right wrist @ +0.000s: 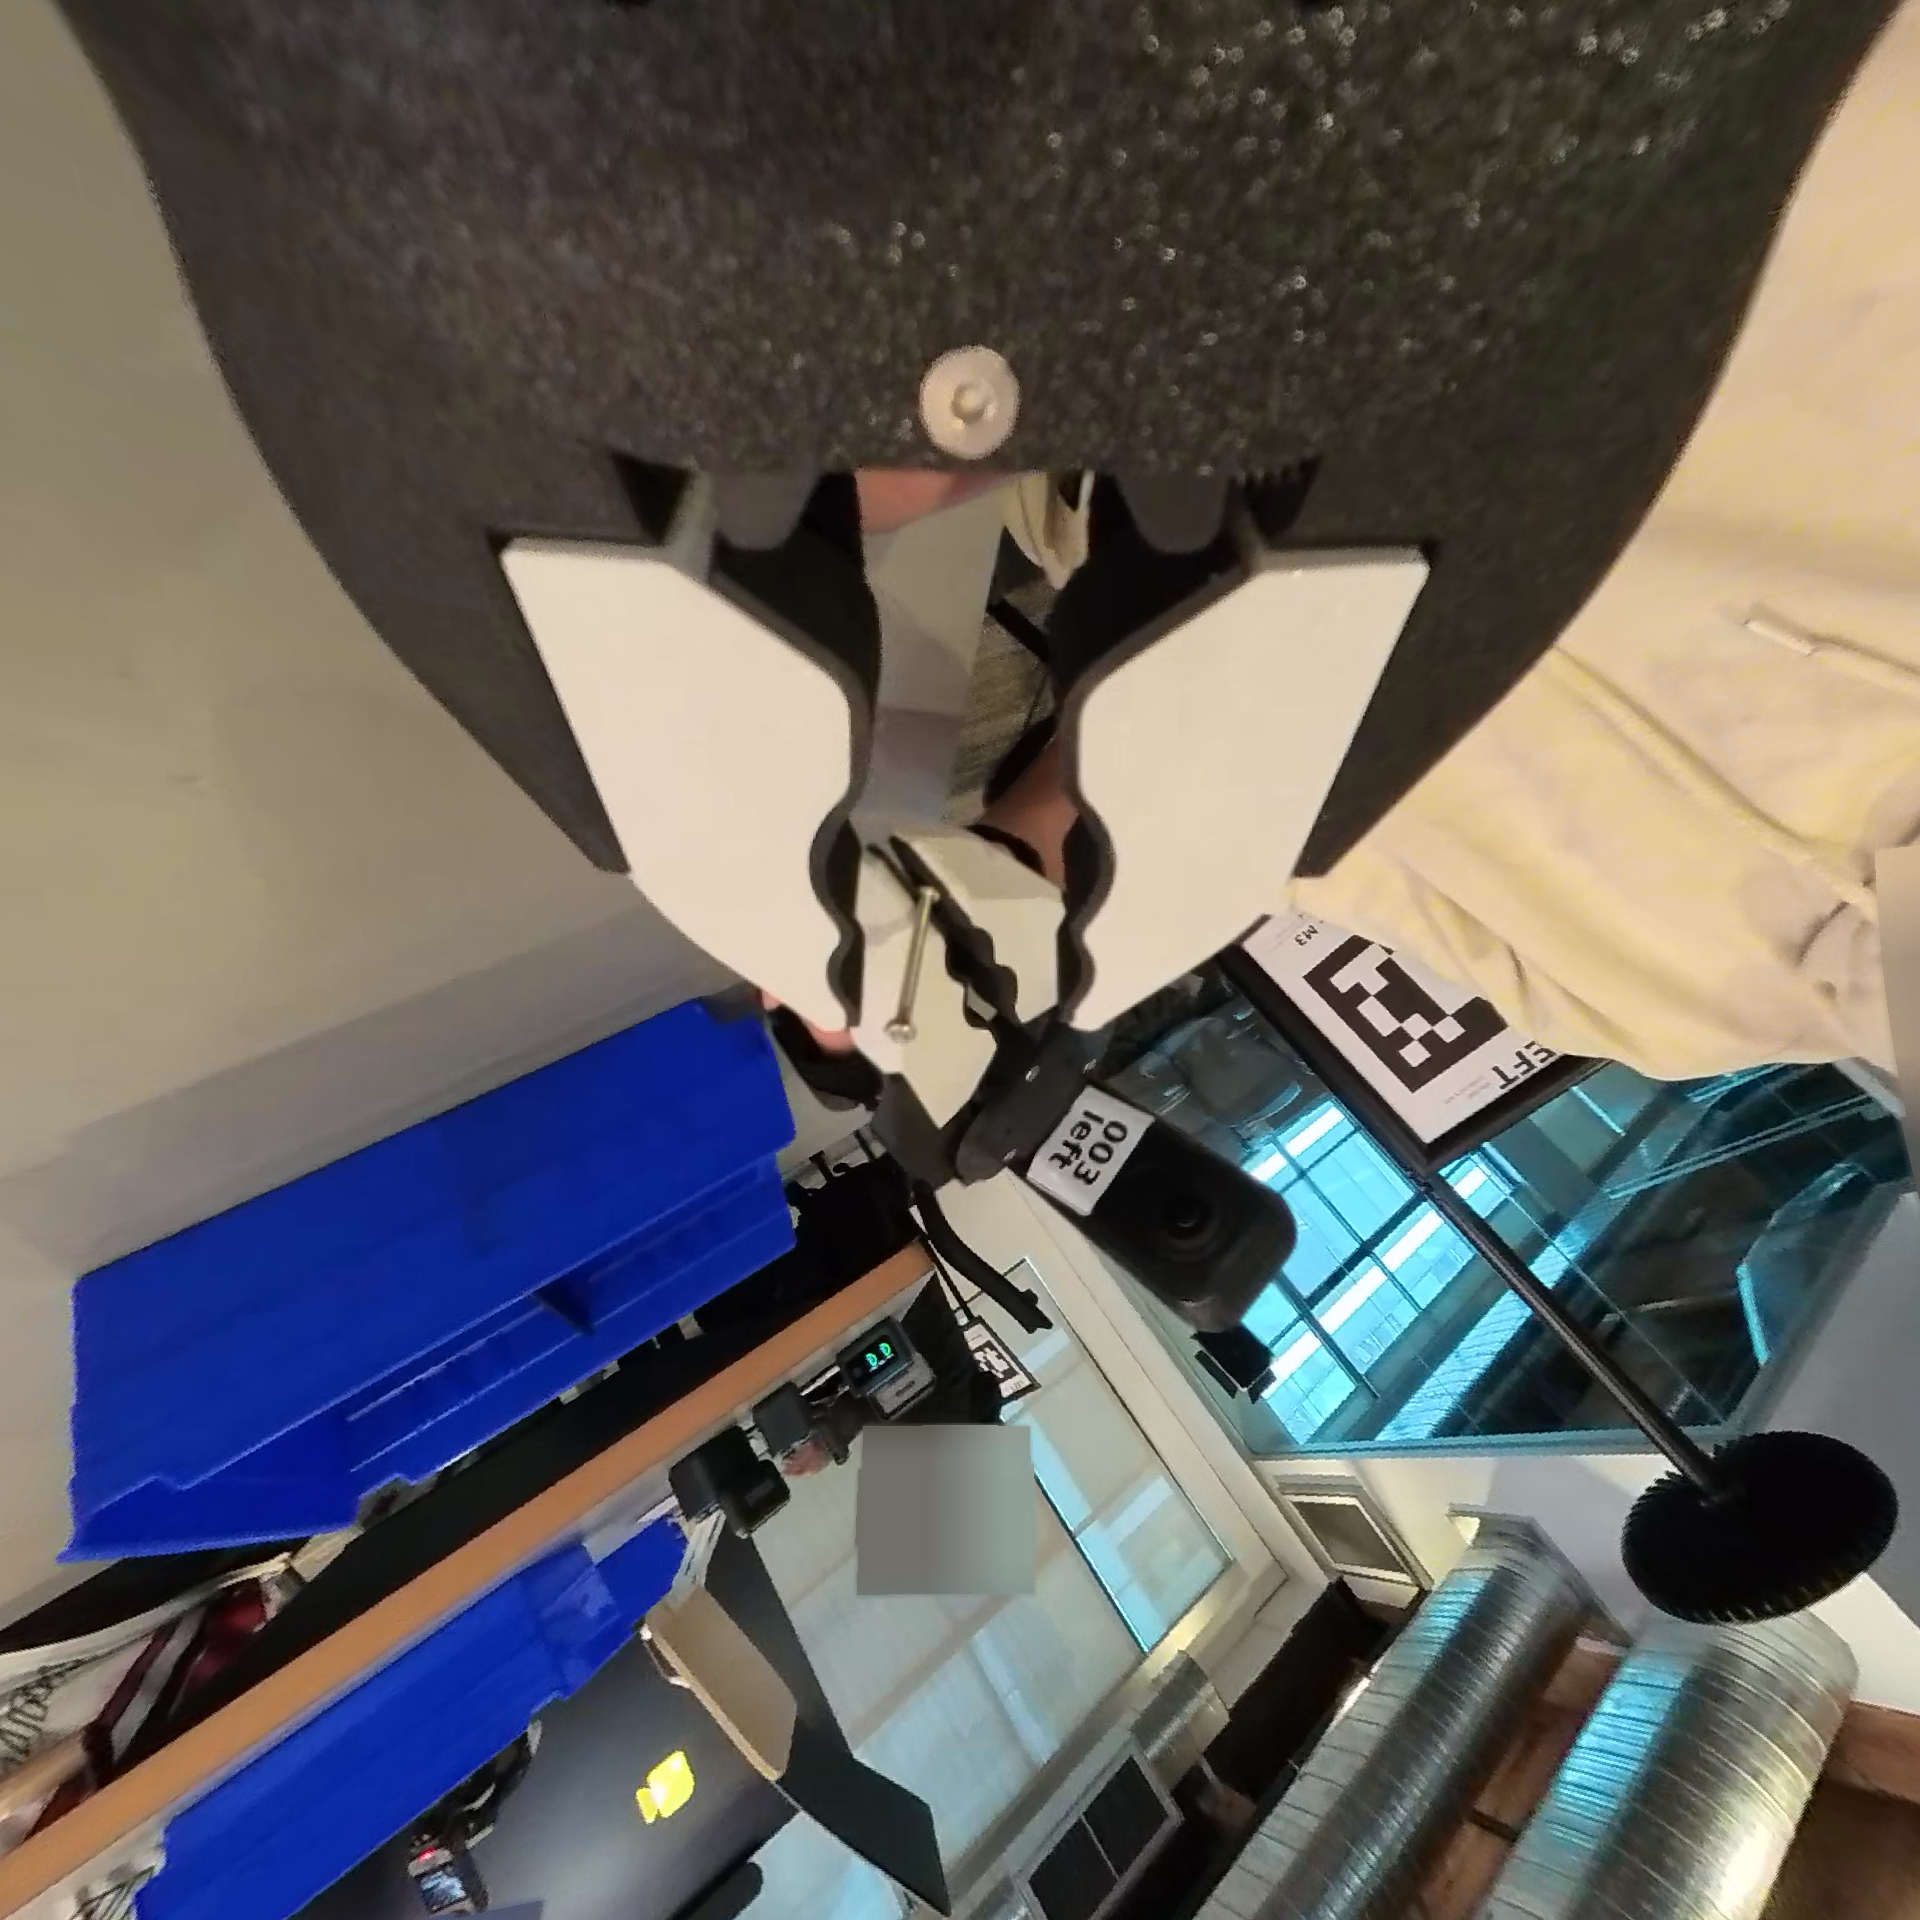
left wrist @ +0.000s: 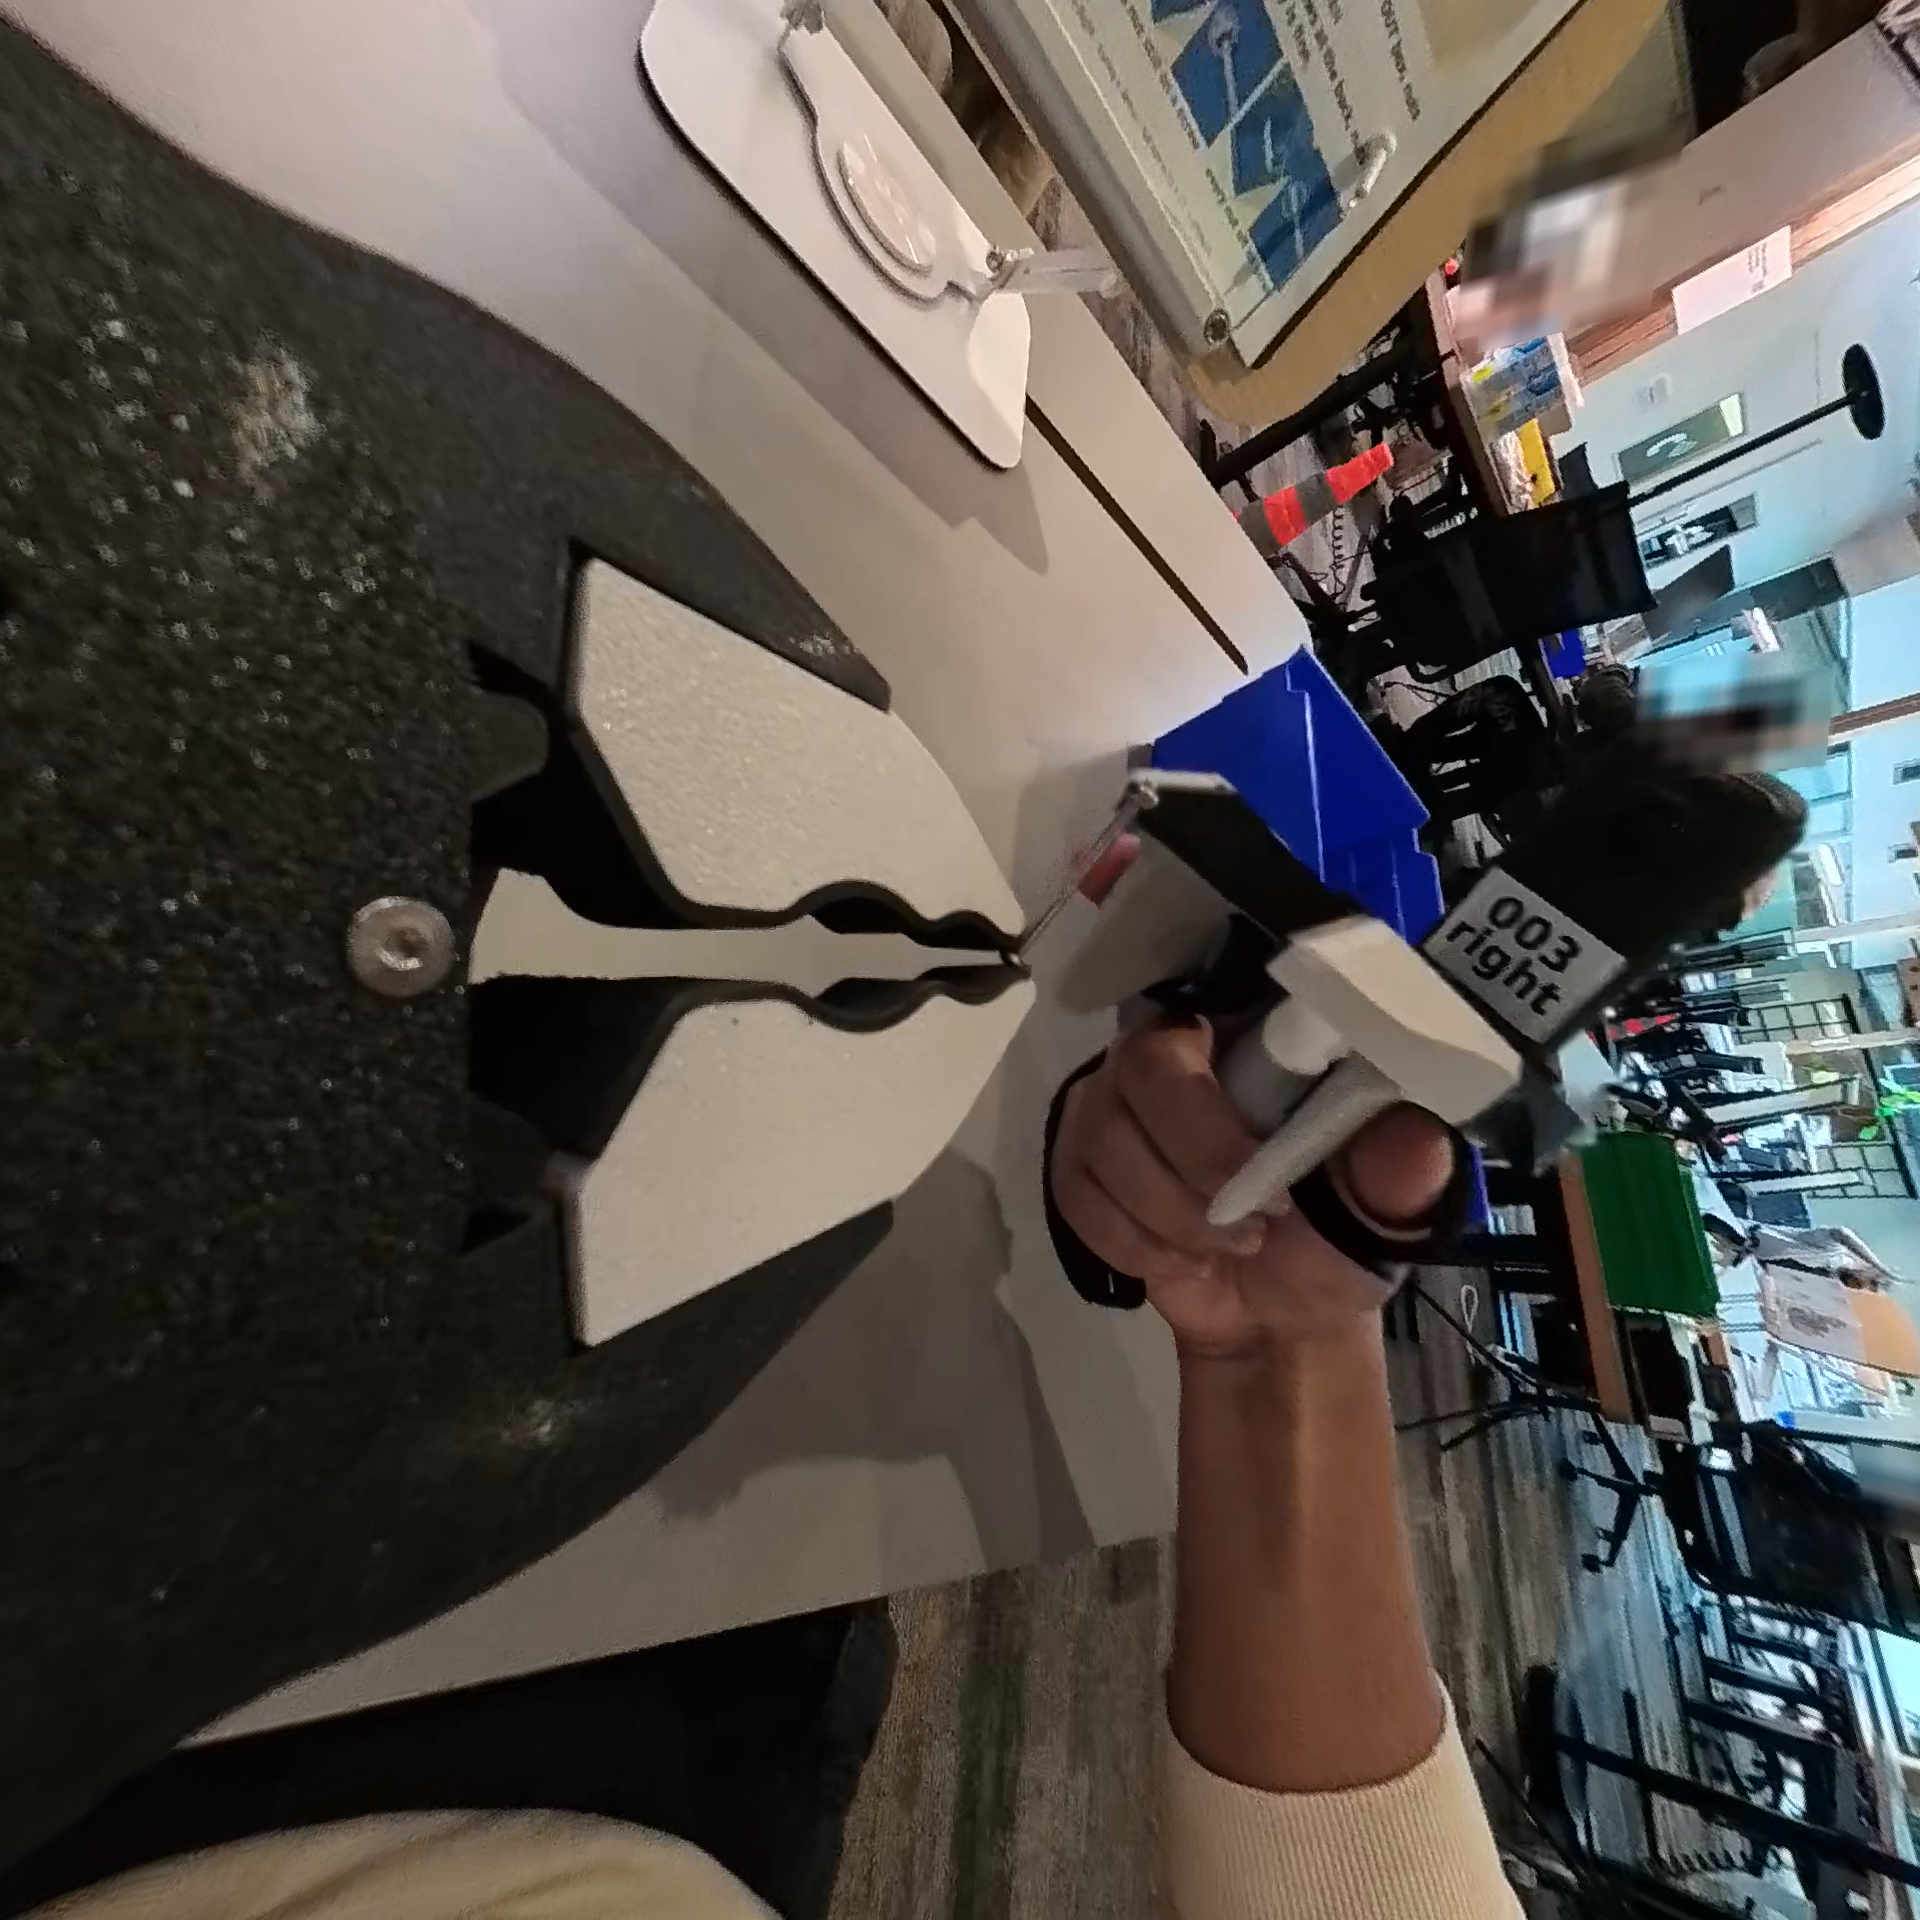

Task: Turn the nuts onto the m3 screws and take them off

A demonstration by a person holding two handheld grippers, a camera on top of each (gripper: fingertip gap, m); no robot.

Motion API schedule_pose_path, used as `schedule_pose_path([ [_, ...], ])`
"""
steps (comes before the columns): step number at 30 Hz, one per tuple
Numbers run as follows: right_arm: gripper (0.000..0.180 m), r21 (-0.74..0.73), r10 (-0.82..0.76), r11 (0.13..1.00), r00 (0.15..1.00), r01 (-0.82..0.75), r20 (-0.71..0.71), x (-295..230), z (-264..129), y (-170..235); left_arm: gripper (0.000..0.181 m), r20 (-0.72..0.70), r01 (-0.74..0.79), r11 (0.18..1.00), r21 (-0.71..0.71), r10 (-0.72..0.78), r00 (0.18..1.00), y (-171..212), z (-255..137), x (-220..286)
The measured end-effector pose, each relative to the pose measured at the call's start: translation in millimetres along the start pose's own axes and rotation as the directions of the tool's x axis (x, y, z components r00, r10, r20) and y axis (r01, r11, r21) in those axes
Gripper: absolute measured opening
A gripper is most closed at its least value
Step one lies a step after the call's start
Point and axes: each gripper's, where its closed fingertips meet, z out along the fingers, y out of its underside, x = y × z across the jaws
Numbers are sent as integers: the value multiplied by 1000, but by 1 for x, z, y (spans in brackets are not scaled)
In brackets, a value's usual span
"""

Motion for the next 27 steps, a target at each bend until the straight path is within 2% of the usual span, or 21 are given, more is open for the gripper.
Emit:
schedule_pose_path([
  [21, 34, -19, -6, 1000, 1000, 6, -2, -4, 0, 4, 2, 27, -4, 999, -33, 5, 1000, 9, -2, -7],
  [24, 33, -43, -26, 999, 998, 23, -63, 3, -9, 7, 2, 31, 4, 999, -32, -3, 1000, 10, -6, -12],
  [27, 33, -172, -116, 982, 972, 81, -206, 17, -21, 24, 2, 17, -4, 999, -36, 5, 1000, 11, -8, -11],
])
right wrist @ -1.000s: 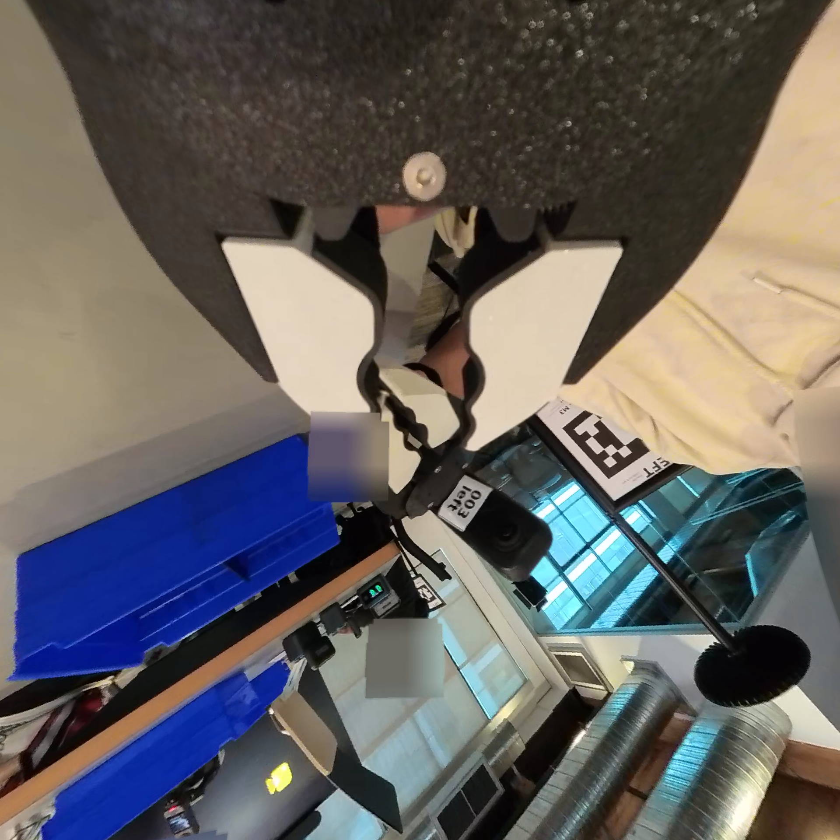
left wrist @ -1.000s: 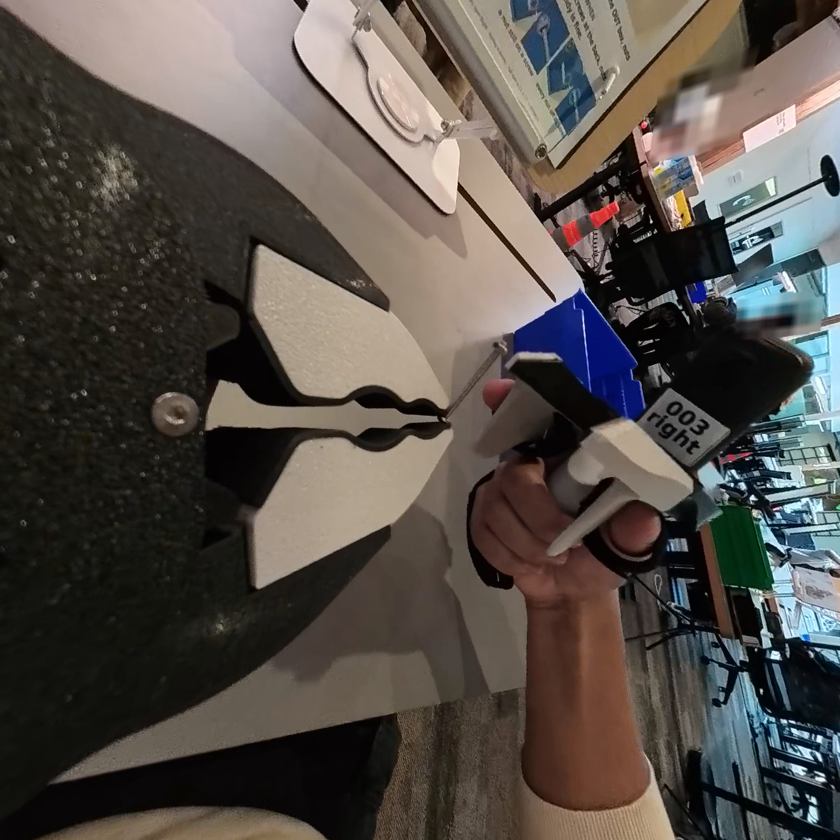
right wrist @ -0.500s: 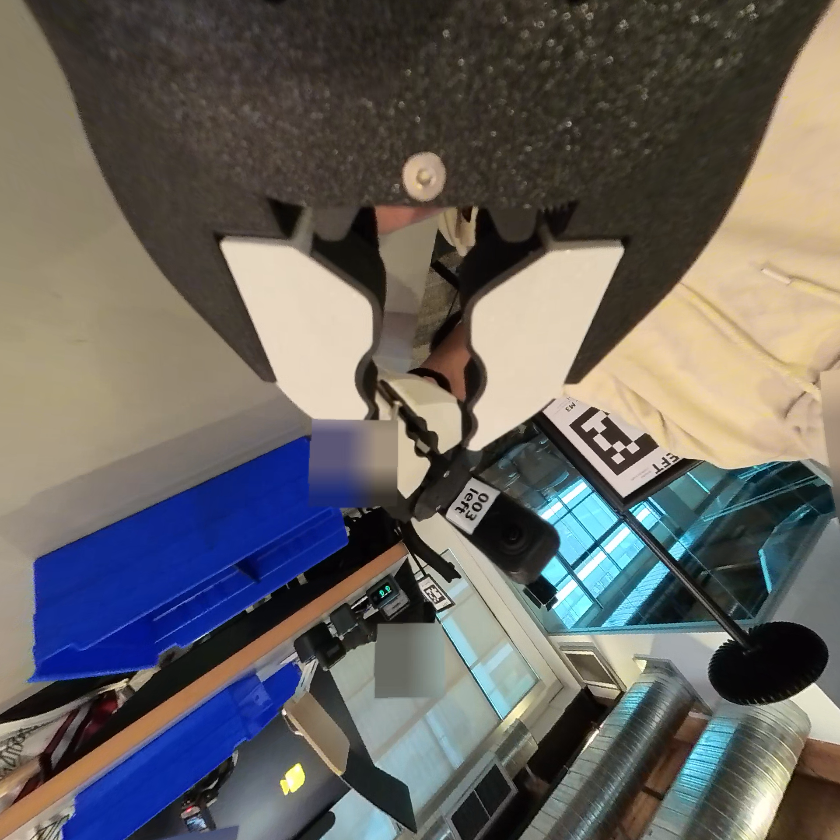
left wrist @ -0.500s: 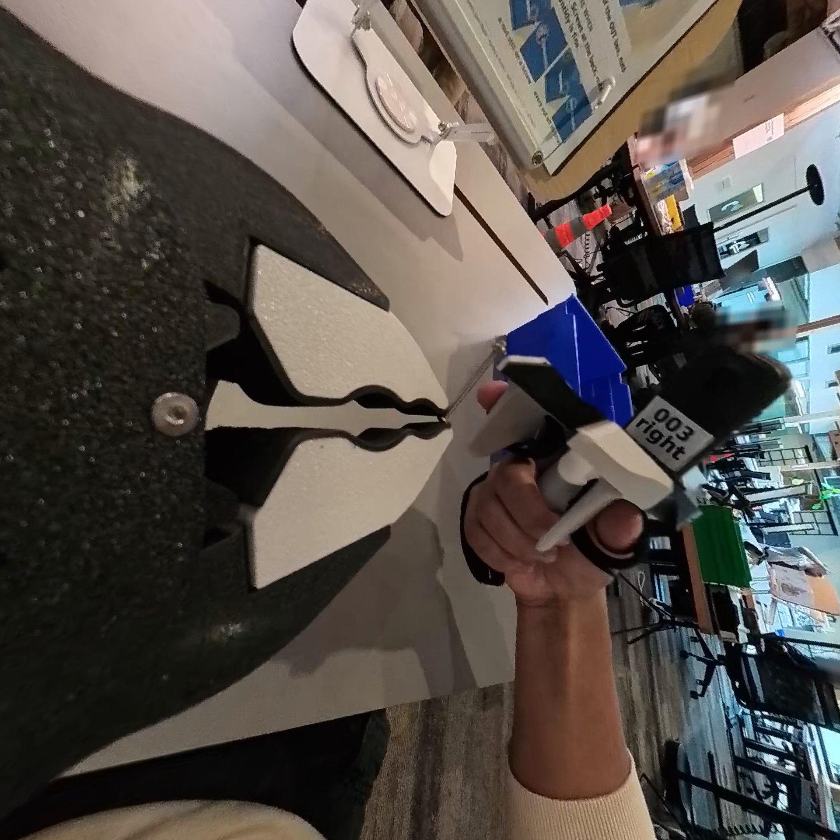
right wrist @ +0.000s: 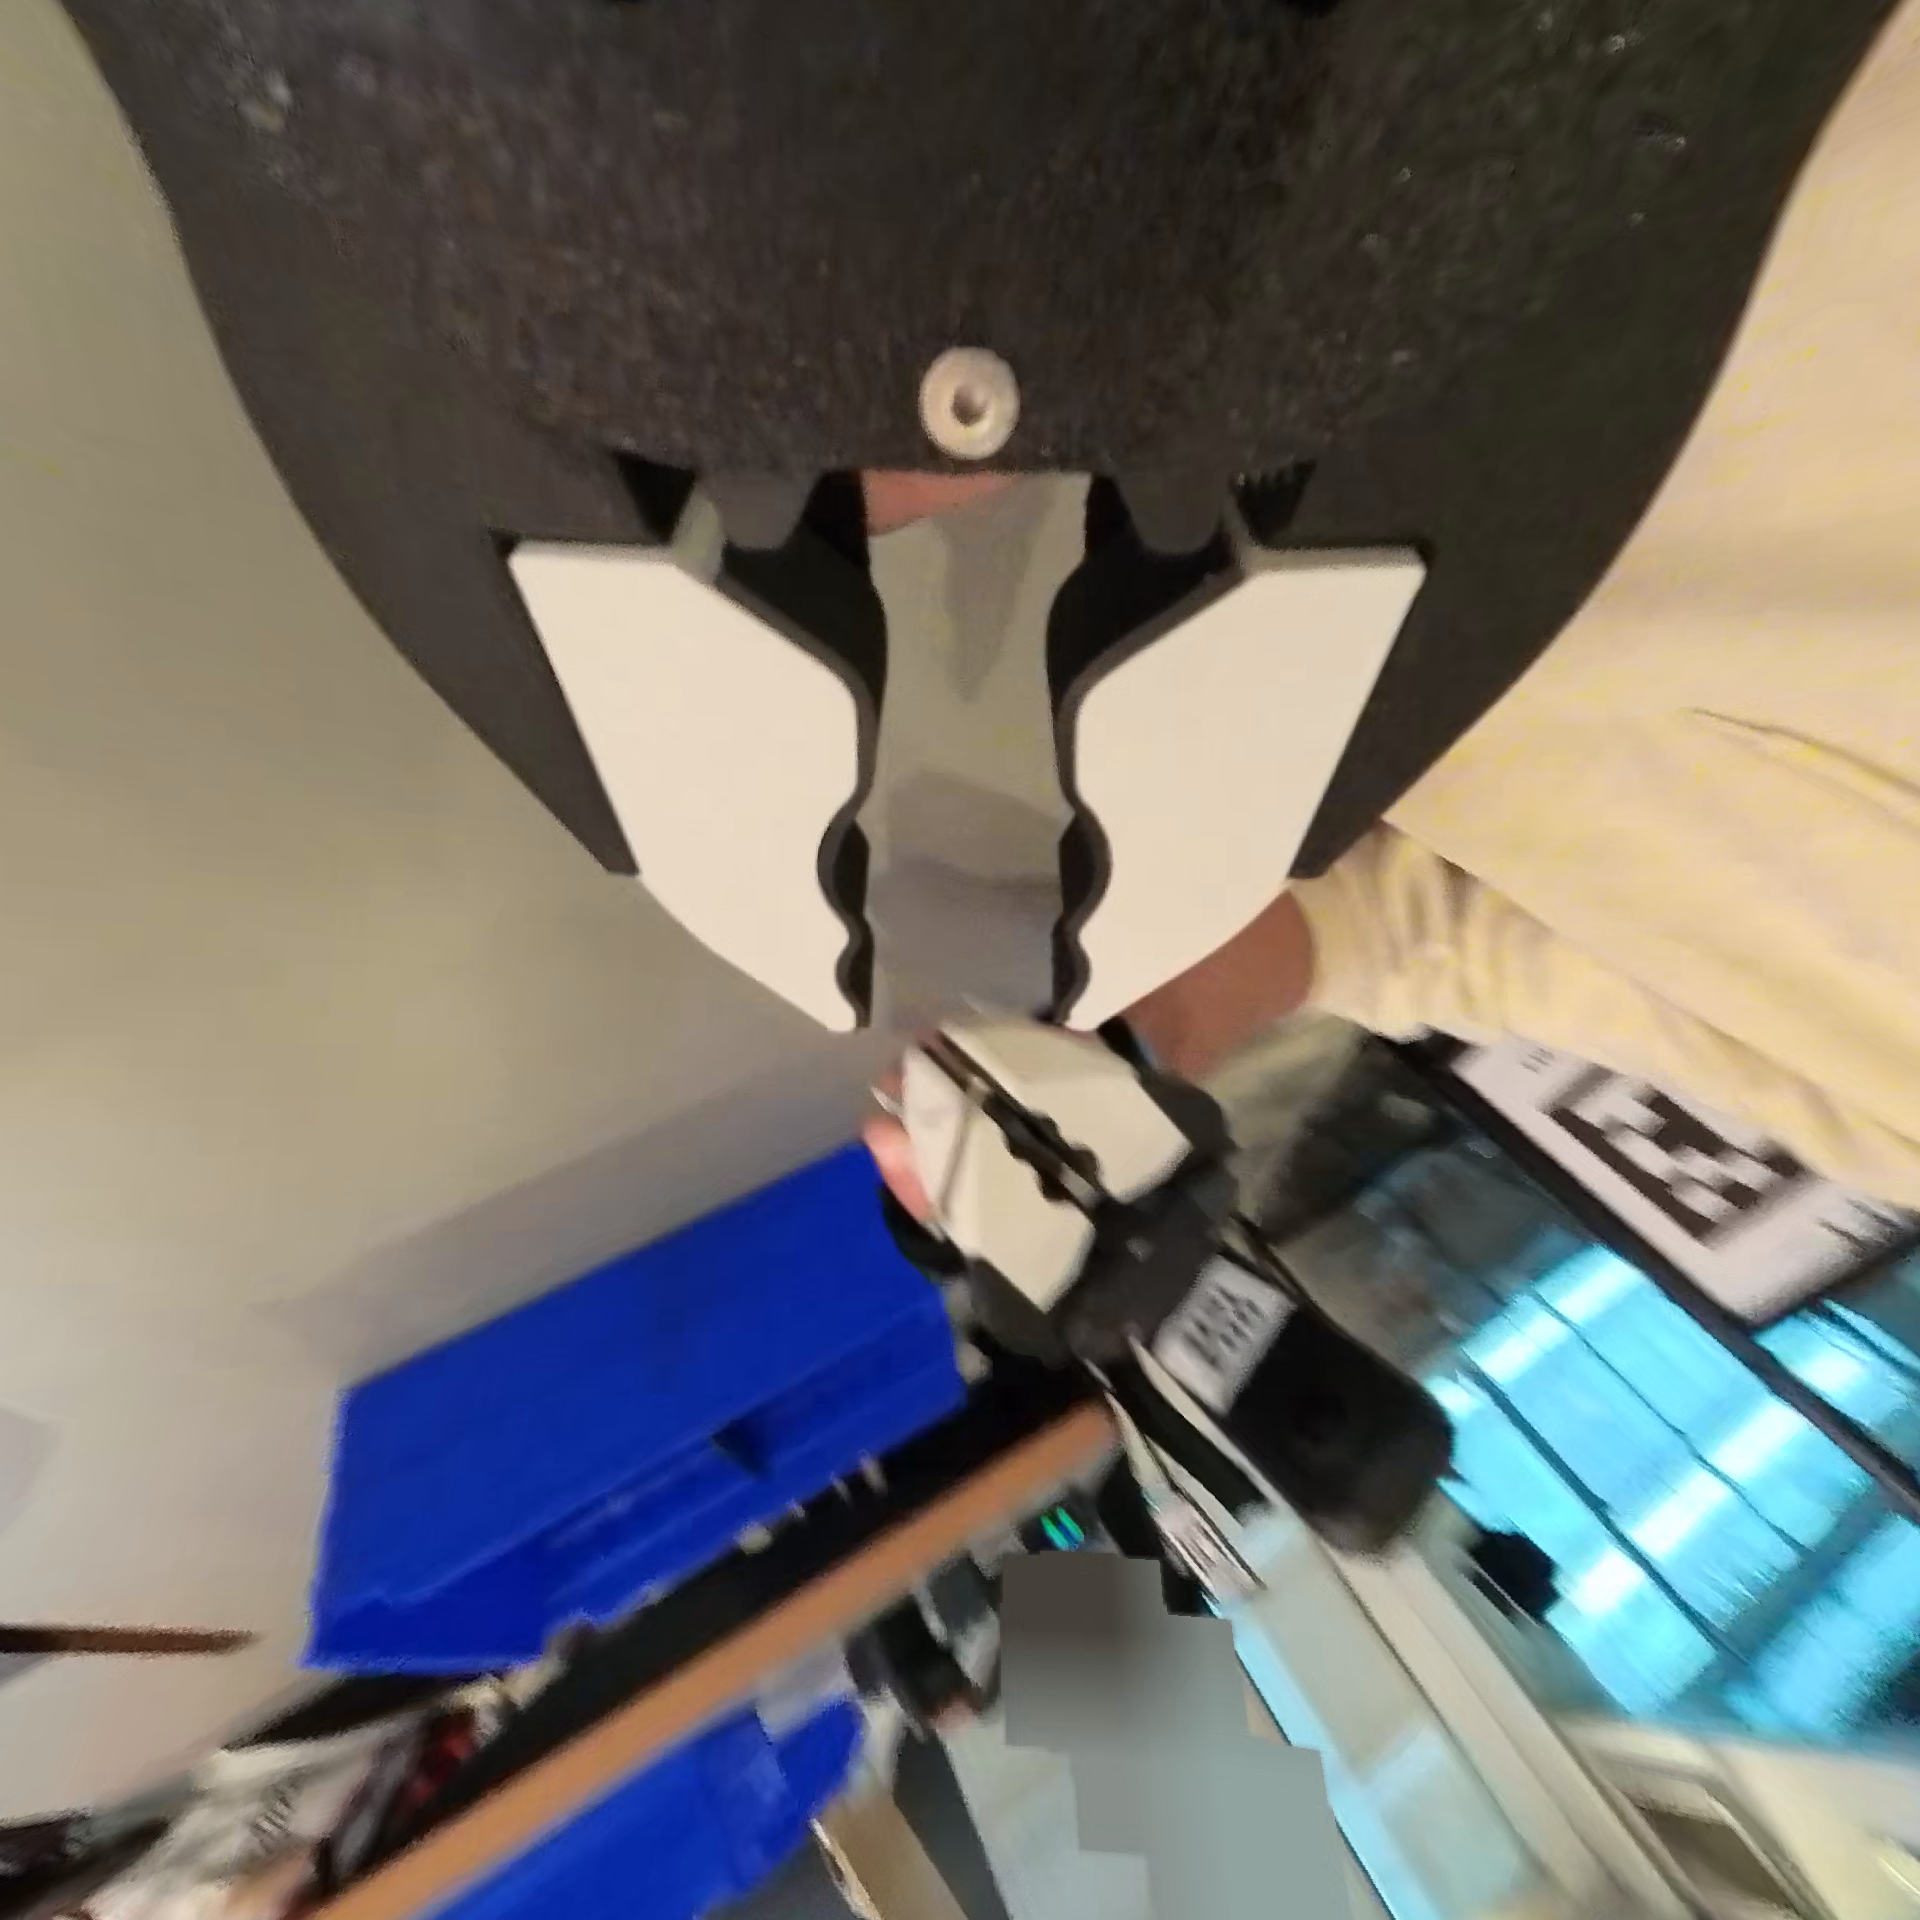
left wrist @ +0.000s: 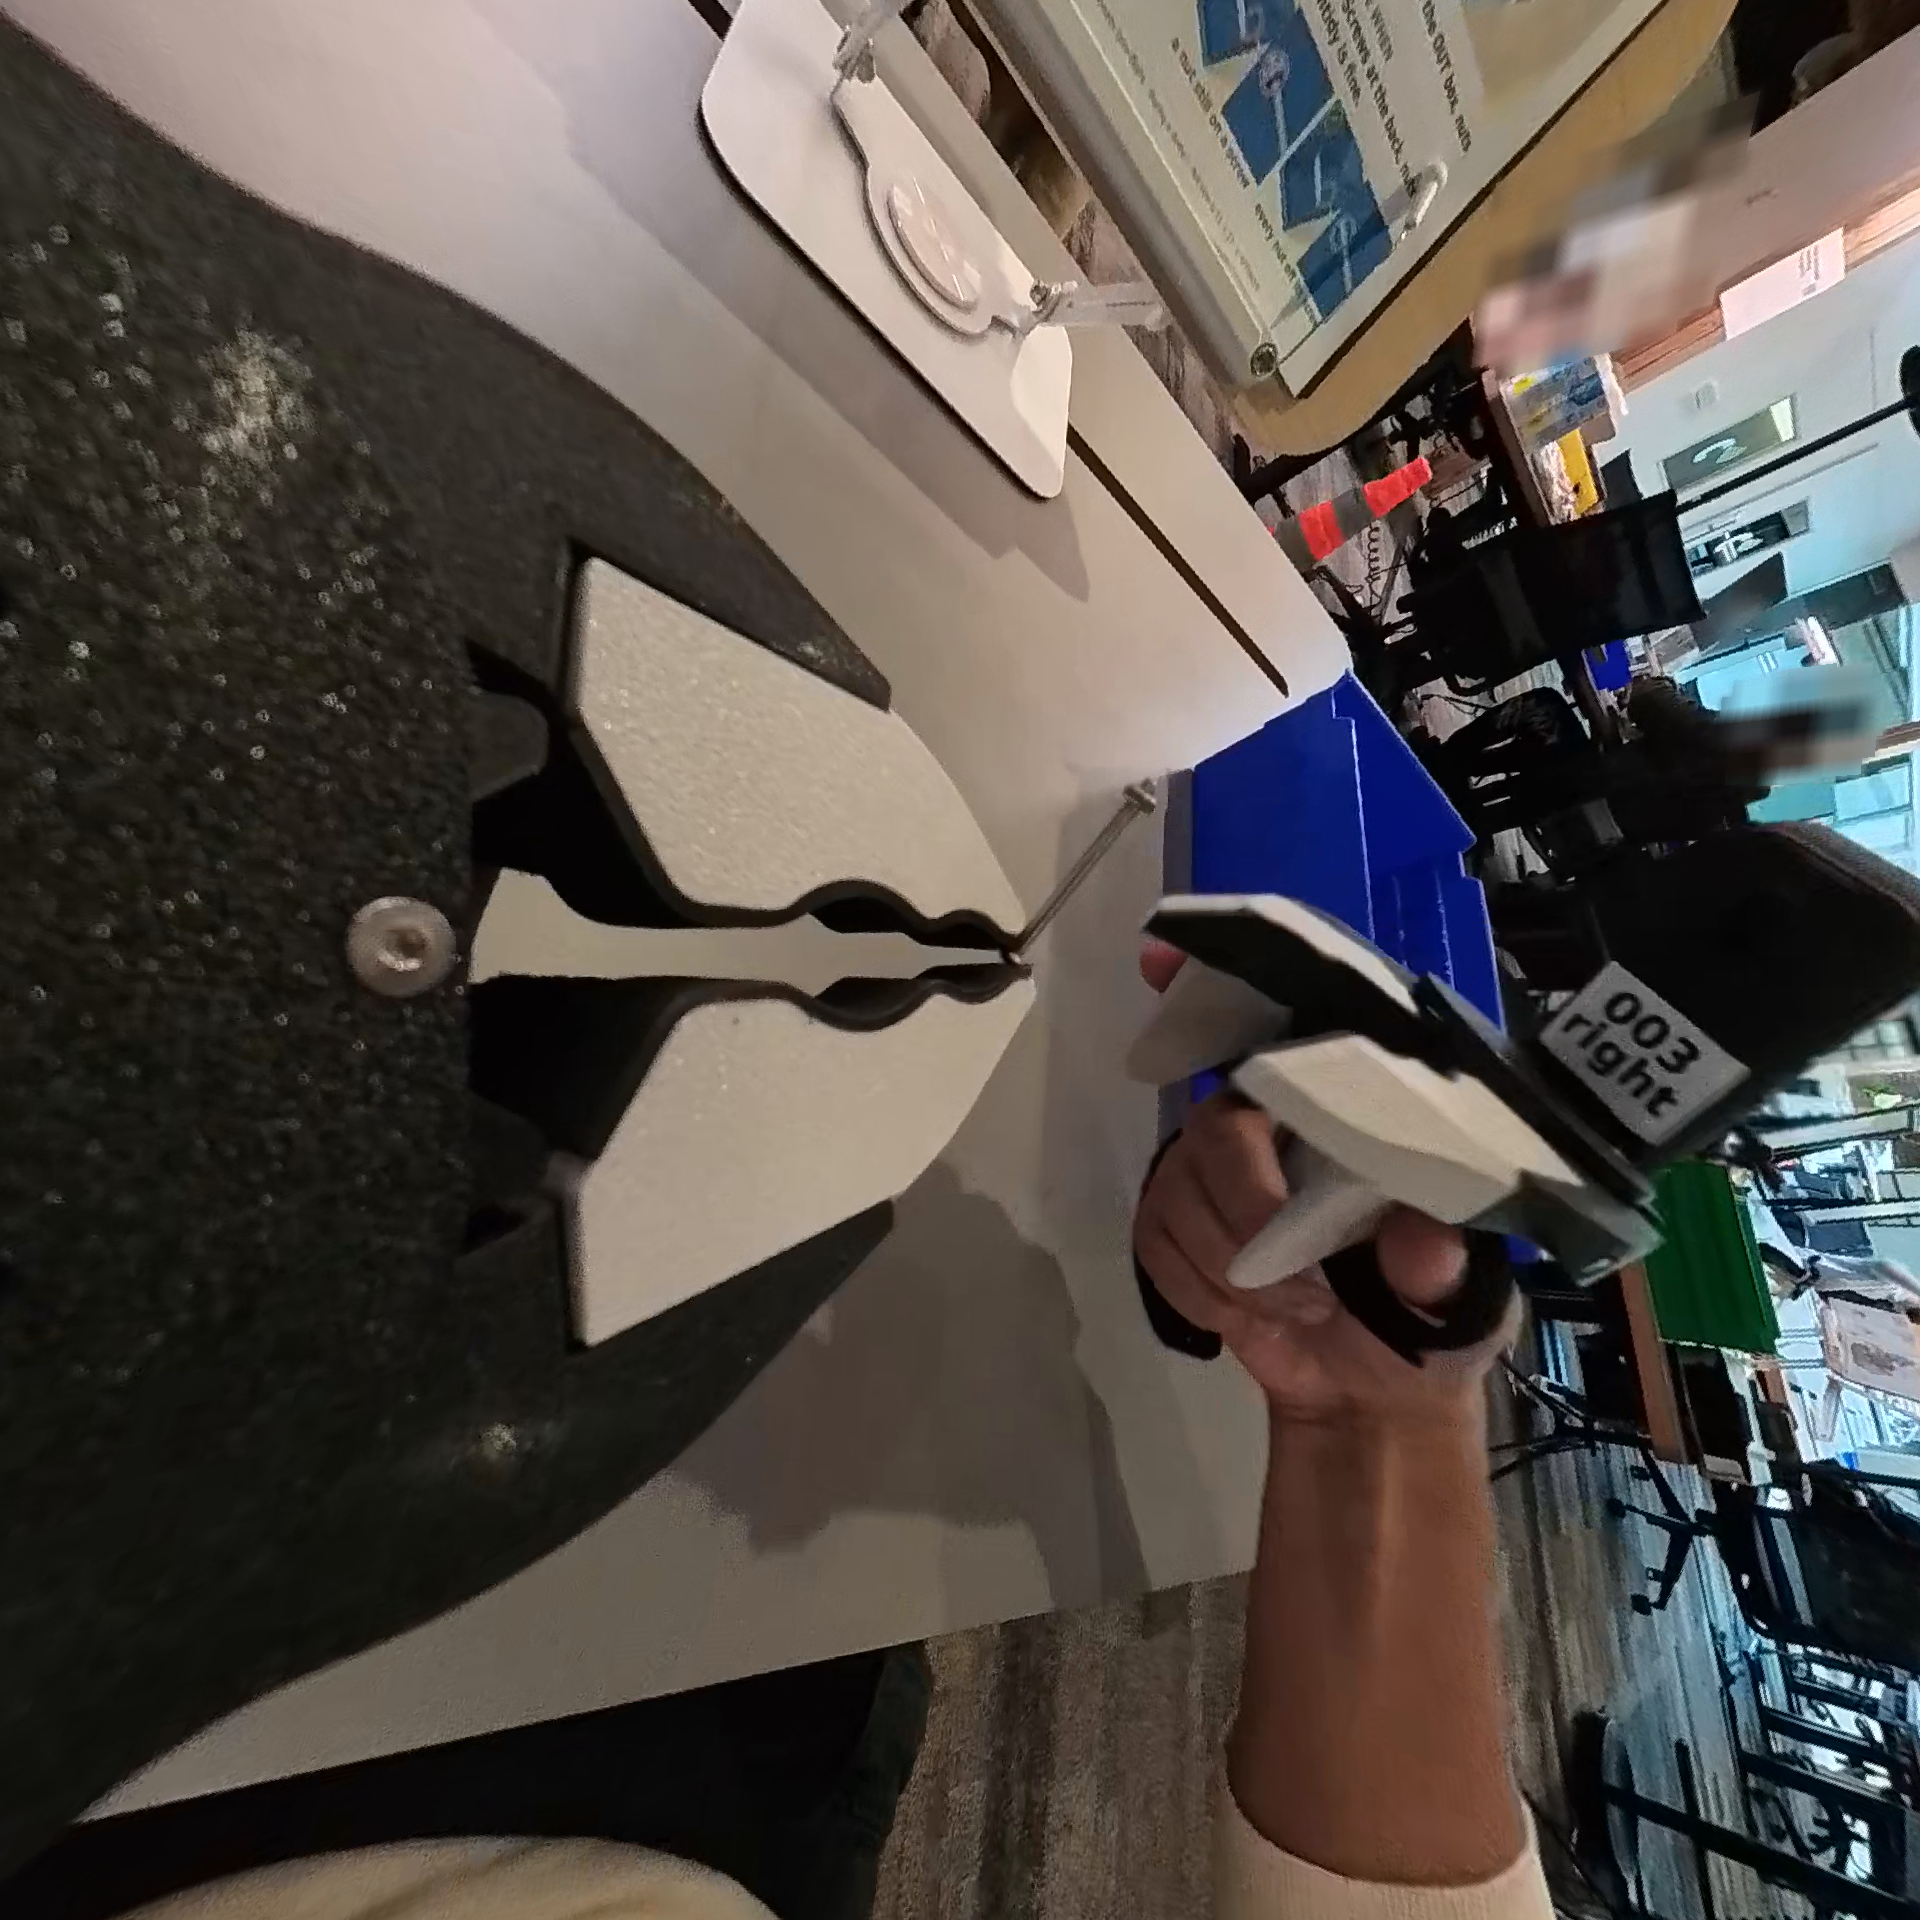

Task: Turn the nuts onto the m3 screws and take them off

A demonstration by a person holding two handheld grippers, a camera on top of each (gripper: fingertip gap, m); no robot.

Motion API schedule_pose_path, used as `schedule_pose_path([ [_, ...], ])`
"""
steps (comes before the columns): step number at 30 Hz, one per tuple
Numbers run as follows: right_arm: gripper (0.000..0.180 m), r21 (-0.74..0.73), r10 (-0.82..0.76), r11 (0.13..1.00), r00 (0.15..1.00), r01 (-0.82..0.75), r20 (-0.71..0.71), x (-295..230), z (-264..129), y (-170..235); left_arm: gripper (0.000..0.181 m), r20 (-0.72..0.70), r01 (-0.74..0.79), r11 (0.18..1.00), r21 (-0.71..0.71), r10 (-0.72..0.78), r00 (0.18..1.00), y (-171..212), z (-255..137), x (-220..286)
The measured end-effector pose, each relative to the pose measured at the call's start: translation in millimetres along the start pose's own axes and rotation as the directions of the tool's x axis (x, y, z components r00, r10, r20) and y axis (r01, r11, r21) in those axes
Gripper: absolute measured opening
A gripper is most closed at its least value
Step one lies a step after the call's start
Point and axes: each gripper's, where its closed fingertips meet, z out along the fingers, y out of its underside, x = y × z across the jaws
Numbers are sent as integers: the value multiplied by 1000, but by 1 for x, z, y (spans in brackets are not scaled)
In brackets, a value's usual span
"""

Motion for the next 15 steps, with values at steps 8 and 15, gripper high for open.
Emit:
schedule_pose_path([
  [8, 30, -258, -204, 951, 973, 171, -104, -2, -6, 37, 2, -47, -7, 1000, -5, 7, 999, 3, 2, 8],
  [15, 30, -500, -244, 826, 965, 261, 100, -15, 0, 21, 2, -145, -122, 989, -87, 108, 984, 13, 6, 33],
])
